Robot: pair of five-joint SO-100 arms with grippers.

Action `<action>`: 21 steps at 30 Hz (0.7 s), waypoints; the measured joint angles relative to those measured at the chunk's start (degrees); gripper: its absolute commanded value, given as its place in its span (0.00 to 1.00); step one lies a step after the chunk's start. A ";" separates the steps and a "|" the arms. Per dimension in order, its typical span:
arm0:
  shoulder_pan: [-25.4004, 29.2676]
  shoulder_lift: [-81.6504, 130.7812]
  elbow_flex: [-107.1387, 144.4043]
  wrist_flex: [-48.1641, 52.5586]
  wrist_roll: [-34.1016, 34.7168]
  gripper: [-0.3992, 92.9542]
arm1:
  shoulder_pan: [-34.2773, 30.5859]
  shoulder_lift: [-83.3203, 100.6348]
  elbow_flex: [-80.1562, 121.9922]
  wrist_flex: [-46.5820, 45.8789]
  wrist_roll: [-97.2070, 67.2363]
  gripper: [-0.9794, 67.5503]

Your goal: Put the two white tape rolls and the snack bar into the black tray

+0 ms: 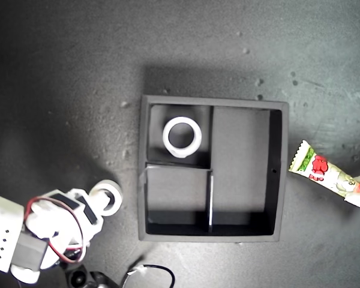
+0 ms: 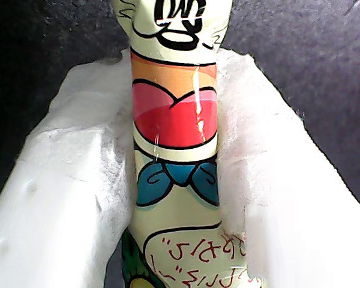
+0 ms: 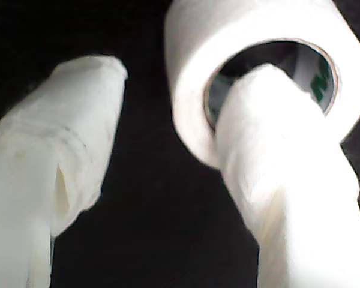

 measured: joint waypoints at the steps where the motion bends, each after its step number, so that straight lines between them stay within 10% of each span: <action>1: 0.00 -0.79 -0.62 0.00 0.09 0.14 | 0.26 0.00 -0.44 0.00 -2.55 0.00; 10: -0.35 -7.29 -2.55 -2.11 0.09 0.10 | 8.88 0.09 -5.80 0.18 -26.37 0.00; 21: -4.22 -0.09 -0.26 -2.72 -0.44 0.00 | 19.34 0.18 -11.60 4.31 -94.22 0.00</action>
